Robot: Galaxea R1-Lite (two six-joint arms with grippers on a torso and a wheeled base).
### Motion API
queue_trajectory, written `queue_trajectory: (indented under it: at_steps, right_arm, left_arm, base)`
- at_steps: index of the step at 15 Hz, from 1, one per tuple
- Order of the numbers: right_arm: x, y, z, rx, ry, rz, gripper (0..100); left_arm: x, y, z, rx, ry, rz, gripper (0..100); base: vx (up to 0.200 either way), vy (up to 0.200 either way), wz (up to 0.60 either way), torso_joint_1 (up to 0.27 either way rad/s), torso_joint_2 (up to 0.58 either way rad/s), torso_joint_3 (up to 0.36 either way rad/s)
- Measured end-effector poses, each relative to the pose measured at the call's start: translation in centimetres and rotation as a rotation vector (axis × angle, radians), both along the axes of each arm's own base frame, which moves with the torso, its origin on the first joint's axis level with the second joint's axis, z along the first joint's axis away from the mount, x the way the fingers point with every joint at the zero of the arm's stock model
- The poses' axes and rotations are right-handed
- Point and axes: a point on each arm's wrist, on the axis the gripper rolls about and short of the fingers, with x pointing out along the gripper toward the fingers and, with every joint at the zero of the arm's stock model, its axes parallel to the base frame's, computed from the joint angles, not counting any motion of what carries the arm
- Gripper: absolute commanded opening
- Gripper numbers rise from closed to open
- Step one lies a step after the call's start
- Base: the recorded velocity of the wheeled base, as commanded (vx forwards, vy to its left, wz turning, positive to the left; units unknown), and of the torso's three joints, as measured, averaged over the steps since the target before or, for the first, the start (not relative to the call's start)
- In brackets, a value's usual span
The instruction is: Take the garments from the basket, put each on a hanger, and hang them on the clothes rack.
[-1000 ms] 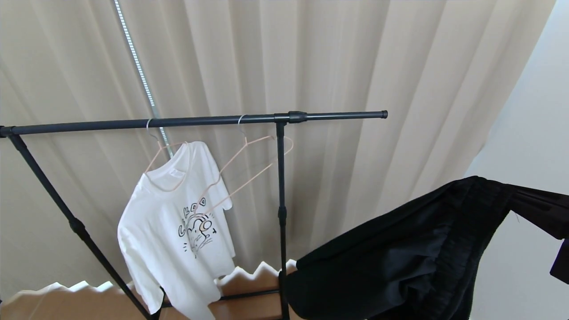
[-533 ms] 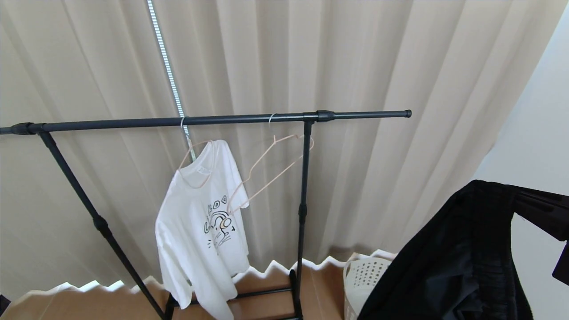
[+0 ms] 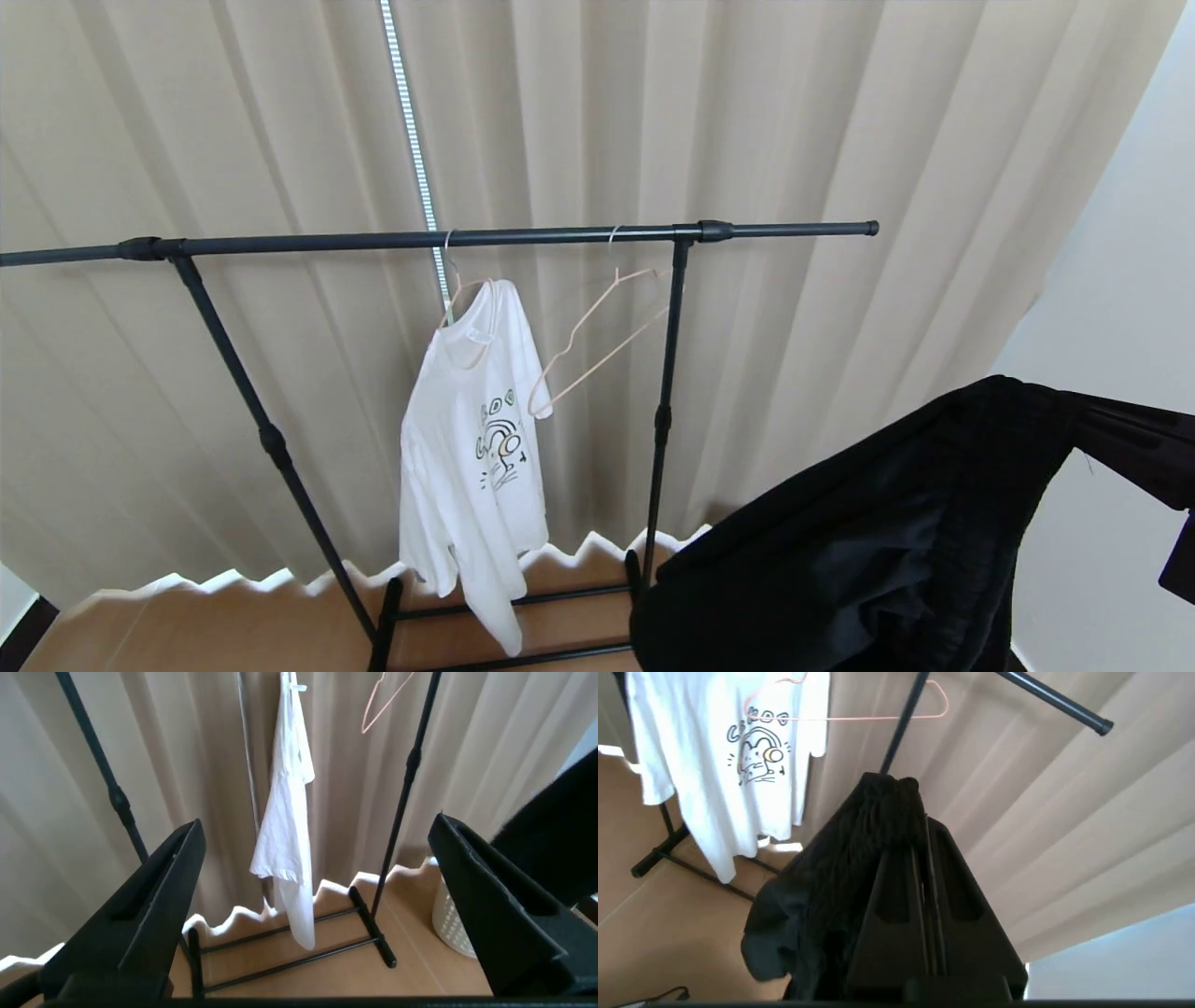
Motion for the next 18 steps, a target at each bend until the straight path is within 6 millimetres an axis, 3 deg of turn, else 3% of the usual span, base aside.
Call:
queue_trajectory:
  at_steps: [3, 18]
  right_arm:
    - [0.02, 0.01, -0.14, -0.005, 0.007, 0.000, 0]
    - [0.06, 0.03, -0.61, -0.023, 0.015, -0.002, 0]
  left_arm:
    - [0.00, 0.00, 0.00, 0.001, 0.000, 0.000, 100]
    - [0.00, 0.00, -0.01, 0.004, 0.001, 0.001, 100]
  base:
    - [0.000, 0.000, 0.60, 0.012, 0.01, -0.001]
    - [0.000, 0.000, 0.00, 0.000, 0.00, 0.000]
